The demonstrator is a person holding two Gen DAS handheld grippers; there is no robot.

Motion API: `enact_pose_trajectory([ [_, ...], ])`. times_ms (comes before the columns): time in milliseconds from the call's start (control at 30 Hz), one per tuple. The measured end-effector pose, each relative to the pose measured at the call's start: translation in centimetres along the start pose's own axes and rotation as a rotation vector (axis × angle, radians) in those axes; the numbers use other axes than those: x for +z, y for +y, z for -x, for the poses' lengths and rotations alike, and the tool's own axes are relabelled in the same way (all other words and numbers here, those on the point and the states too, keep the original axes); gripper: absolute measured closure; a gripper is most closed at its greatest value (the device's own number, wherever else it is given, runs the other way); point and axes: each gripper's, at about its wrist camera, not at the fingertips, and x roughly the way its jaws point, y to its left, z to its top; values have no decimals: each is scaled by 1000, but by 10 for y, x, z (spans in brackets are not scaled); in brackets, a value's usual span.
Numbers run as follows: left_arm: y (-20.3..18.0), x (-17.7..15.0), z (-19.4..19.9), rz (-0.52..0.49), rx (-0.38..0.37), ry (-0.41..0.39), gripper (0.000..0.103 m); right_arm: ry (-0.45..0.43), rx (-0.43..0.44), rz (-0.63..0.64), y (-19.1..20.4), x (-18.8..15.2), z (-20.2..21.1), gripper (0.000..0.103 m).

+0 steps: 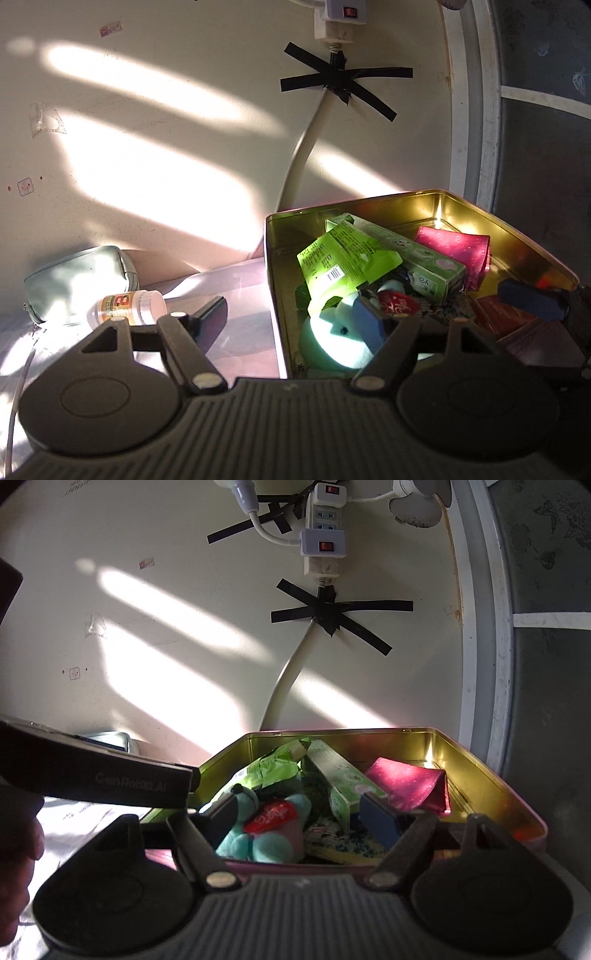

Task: Organize objects
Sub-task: 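Withdraw the left gripper from the tin toward the vitamin bottle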

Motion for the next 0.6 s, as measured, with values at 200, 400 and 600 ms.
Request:
enact_pose_trajectory([
  [200, 20, -21, 24, -3, 24, -2, 26, -39, -6, -53, 14, -12, 34, 27],
  [400, 47, -45, 31, 34, 64, 38, 26, -12, 21, -71, 38, -22, 44, 26],
  [600, 78, -70, 30, 54, 109, 77, 26, 40, 73, -19, 71, -33, 42, 26],
])
